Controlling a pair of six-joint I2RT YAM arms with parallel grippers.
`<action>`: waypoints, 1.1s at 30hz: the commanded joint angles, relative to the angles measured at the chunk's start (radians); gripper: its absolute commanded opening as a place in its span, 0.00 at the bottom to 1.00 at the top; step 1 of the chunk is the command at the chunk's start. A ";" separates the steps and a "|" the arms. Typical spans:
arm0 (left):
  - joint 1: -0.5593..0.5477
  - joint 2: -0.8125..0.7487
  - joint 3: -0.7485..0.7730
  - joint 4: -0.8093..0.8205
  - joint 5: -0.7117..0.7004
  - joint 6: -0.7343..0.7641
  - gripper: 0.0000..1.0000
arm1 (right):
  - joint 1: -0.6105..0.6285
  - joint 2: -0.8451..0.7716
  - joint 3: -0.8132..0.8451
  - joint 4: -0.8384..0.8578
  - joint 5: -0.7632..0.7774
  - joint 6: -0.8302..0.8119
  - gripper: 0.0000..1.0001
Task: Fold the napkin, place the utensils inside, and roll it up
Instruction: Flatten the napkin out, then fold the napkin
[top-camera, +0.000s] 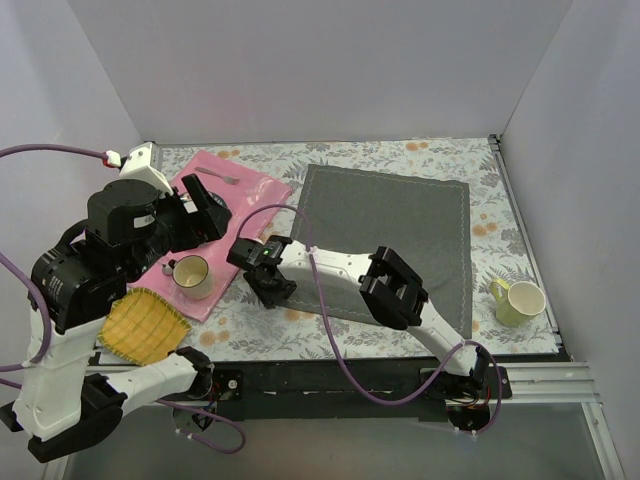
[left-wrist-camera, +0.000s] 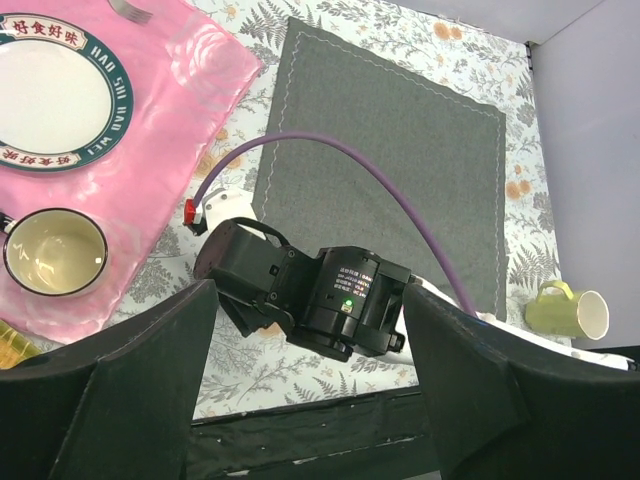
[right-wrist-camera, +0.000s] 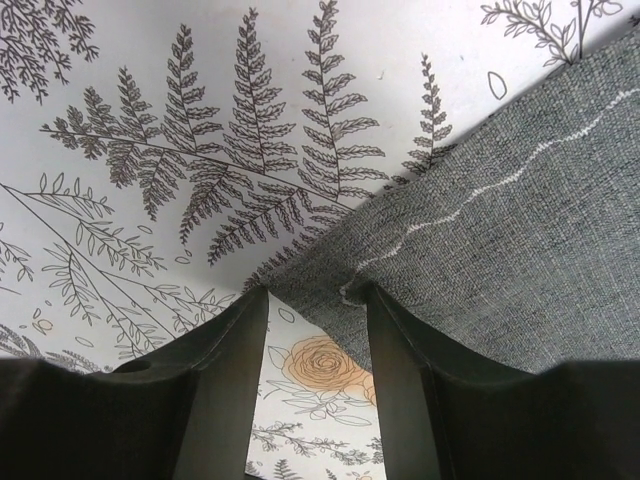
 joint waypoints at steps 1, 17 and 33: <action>0.000 -0.006 0.029 -0.022 -0.018 0.024 0.75 | 0.028 0.012 -0.004 0.013 0.064 0.005 0.52; 0.001 -0.015 -0.015 0.009 0.001 0.019 0.75 | 0.020 -0.052 0.051 -0.021 0.037 0.043 0.10; 0.000 0.088 -0.162 0.227 0.067 -0.064 0.84 | -0.533 -0.483 -0.346 0.100 -0.006 -0.199 0.01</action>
